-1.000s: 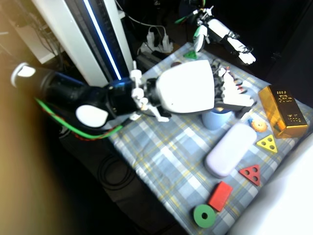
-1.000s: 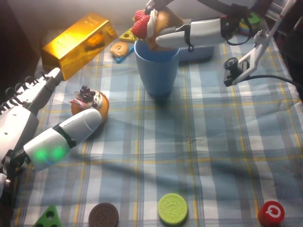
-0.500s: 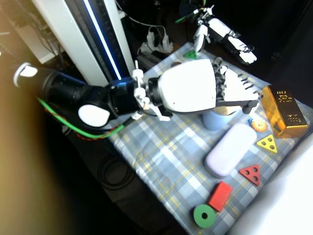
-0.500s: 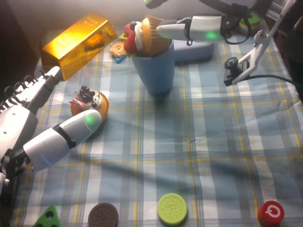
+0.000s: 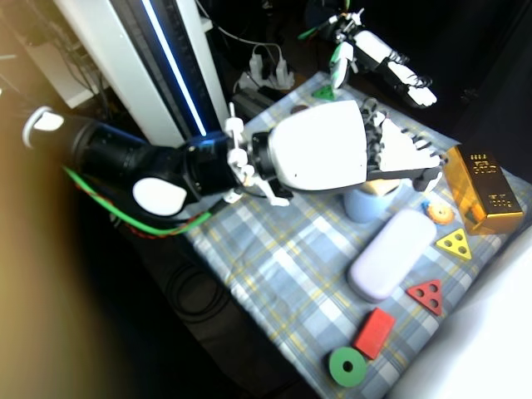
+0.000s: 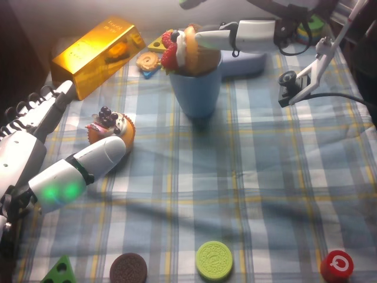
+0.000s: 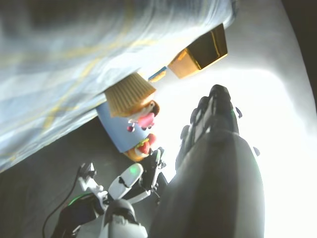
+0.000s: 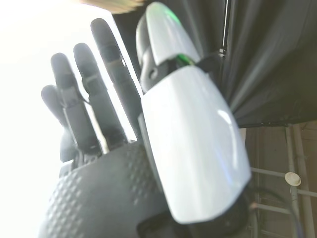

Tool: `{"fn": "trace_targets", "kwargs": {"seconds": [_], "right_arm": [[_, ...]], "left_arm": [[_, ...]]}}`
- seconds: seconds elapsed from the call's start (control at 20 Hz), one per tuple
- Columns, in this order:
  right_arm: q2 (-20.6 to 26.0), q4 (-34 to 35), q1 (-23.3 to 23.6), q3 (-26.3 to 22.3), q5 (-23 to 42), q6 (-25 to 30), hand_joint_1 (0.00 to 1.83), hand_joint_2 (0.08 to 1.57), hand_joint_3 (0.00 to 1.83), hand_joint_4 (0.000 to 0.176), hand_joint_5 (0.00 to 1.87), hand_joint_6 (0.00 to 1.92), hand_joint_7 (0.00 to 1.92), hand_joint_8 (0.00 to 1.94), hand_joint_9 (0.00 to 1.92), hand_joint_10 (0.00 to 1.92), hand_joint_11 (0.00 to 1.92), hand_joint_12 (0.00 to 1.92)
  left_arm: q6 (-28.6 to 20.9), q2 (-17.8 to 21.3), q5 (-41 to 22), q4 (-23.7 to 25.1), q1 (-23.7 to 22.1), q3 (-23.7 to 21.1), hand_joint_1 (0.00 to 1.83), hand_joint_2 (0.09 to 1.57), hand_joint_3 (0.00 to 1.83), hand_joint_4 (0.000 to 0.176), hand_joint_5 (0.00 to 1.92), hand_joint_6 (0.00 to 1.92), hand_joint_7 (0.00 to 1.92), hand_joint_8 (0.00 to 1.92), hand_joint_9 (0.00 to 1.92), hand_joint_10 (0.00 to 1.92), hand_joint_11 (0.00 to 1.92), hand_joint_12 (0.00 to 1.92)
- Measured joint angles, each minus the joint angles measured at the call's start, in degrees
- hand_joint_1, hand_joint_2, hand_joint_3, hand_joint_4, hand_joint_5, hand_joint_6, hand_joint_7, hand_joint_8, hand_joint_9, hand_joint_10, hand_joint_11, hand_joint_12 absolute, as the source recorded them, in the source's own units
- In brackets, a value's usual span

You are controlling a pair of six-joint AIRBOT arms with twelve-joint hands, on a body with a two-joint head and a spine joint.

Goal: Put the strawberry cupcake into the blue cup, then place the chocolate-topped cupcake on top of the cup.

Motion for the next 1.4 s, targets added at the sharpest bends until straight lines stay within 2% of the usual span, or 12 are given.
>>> {"fn": "trace_targets", "kwargs": {"seconds": [0.15, 0.3, 0.35, 0.4, 0.5, 0.75, 0.8, 0.95, 1.05, 1.1, 1.2, 1.4], "right_arm": [[-0.02, -0.66, 0.00, 0.00, -0.59, 0.00, 0.63, 1.17, 0.00, 0.000, 0.78, 0.00, 0.70, 0.00, 0.70, 0.02, 0.17, 1.42], [0.00, -0.96, 0.00, 0.00, -1.44, 0.00, 0.41, 1.10, 0.00, 0.000, 0.51, 0.00, 0.54, 0.00, 0.51, 0.00, 0.13, 1.11], [0.00, -1.05, 0.00, 0.00, -1.66, 0.00, 0.37, 1.07, 0.00, 0.000, 0.46, 0.00, 0.51, 0.00, 0.50, 0.00, 0.14, 1.09], [0.00, -1.33, 0.00, 0.00, -1.79, 0.00, 0.36, 0.95, 0.00, 0.000, 0.45, 0.00, 0.52, 0.00, 0.54, 0.01, 0.21, 1.09], [0.00, -2.19, 0.00, -0.02, -2.23, 0.00, 0.28, 0.86, 0.00, 0.000, 0.37, 0.00, 0.45, 0.00, 0.50, 0.00, 0.16, 1.05], [-0.02, -3.61, 0.00, -0.02, -4.50, 0.00, 0.34, 0.97, 0.01, 0.000, 0.38, 0.00, 0.44, 0.00, 0.47, 0.01, 0.21, 0.78], [0.00, -3.87, 0.00, -0.02, -4.68, -0.02, 0.31, 0.96, 0.00, 0.000, 0.40, 0.00, 0.47, 0.00, 0.49, 0.00, 0.23, 0.74], [-0.02, -4.35, 0.00, 0.09, -5.66, 0.00, 0.33, 1.26, 0.01, 0.000, 0.60, 0.01, 0.59, 0.00, 0.64, 0.02, 0.20, 1.19], [-0.02, -4.50, 0.00, 0.59, -5.81, 0.00, 0.46, 1.20, 0.00, 0.000, 0.64, 0.00, 0.63, 0.01, 0.67, 0.02, 0.21, 1.15], [0.00, -4.44, 0.00, 1.03, -6.01, 0.02, 0.44, 1.20, 0.00, 0.000, 0.66, 0.00, 0.64, 0.00, 0.68, 0.01, 0.21, 1.19], [0.02, -4.31, 0.00, 1.27, -6.64, 0.00, 0.26, 1.15, 0.00, 0.000, 0.60, 0.00, 0.59, 0.00, 0.62, 0.00, 0.27, 1.02], [0.00, -4.33, 0.00, 1.75, -7.76, 0.00, 0.08, 1.09, 0.00, 0.000, 0.53, 0.00, 0.49, 0.00, 0.48, 0.00, 0.15, 1.00]], "left_arm": [[0.00, 0.00, 0.02, -0.04, 0.02, 0.00, 0.11, 0.81, 0.00, 0.099, 0.10, 0.01, 0.10, 0.01, 0.06, 0.01, 0.00, 0.00], [0.00, 0.00, 0.02, -0.02, 0.02, 0.00, 0.10, 0.79, 0.00, 0.116, 0.09, 0.00, 0.09, 0.00, 0.06, 0.00, 0.00, 0.00], [0.00, 0.00, 0.02, -0.02, 0.02, 0.00, 0.09, 0.80, 0.00, 0.112, 0.09, 0.00, 0.10, 0.01, 0.07, 0.01, 0.00, 0.00], [0.00, 0.00, 0.04, -0.02, 0.02, 0.00, 0.09, 0.81, 0.00, 0.084, 0.10, 0.01, 0.10, 0.01, 0.06, 0.00, 0.00, 0.00], [0.00, 0.00, 0.04, 0.00, 0.02, -0.02, 0.11, 0.81, 0.00, 0.075, 0.11, 0.01, 0.10, 0.01, 0.05, 0.01, 0.00, 0.00], [0.00, 0.00, 0.09, 0.00, 0.02, -0.13, 0.08, 0.80, 0.00, 0.113, 0.09, 0.00, 0.09, 0.00, 0.04, 0.00, 0.00, 0.00], [0.00, 0.00, 0.07, 0.00, 0.02, -0.13, 0.08, 0.81, 0.00, 0.100, 0.09, 0.00, 0.08, 0.00, 0.05, 0.00, 0.00, 0.00], [0.00, 0.00, 0.04, -0.02, 0.02, -0.13, 0.08, 0.82, 0.01, 0.081, 0.09, 0.00, 0.08, 0.00, 0.04, 0.00, 0.00, 0.00], [0.00, 0.00, 0.07, 0.00, 0.02, -0.13, 0.11, 0.81, 0.00, 0.097, 0.10, 0.01, 0.10, 0.01, 0.06, 0.01, 0.00, 0.00], [0.00, 0.00, 0.07, -0.07, 0.02, -0.13, 0.09, 0.81, 0.00, 0.086, 0.12, 0.01, 0.13, 0.02, 0.08, 0.01, 0.00, 0.00], [0.00, 0.00, 0.07, -0.02, 0.02, -0.13, 0.09, 0.82, 0.00, 0.087, 0.10, 0.00, 0.10, 0.00, 0.07, 0.00, 0.00, 0.00], [0.00, 0.00, 0.02, -0.04, 0.02, -0.20, 0.09, 0.82, 0.00, 0.085, 0.09, 0.00, 0.07, 0.00, 0.04, 0.00, 0.00, 0.00]]}}
